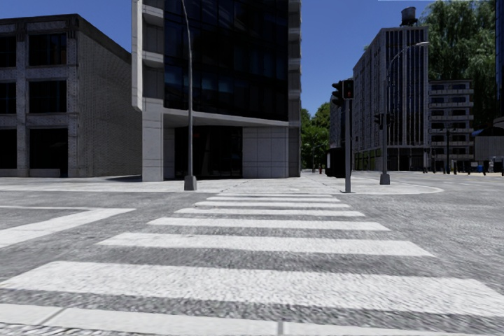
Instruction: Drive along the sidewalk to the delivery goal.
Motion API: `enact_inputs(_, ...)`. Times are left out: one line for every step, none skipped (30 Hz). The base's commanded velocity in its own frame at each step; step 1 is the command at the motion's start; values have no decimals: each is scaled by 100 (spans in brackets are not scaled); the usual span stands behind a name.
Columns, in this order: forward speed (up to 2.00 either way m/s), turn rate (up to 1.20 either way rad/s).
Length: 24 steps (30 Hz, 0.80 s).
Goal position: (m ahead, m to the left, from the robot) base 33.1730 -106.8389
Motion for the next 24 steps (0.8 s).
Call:
enact_inputs(200, 0)
enact_inputs(200, 0)
enact_inputs(200, 0)
enact_inputs(200, 0)
enact_inputs(200, 0)
enact_inputs(200, 0)
enact_inputs(200, 0)
enact_inputs(200, 0)
enact_inputs(200, 0)
enact_inputs(200, 0)
enact_inputs(200, 0)
enact_inputs(200, 0)
enact_inputs(200, 0)
enact_inputs(200, 0)
enact_inputs(200, -13)
enact_inputs(200, -32)
enact_inputs(200, -32)
enact_inputs(200, -44)
enact_inputs(200, -44)
enact_inputs(200, -53)
enact_inputs(200, -56)
enact_inputs(200, -44)
enact_inputs(200, -1)
enact_inputs(200, -1)
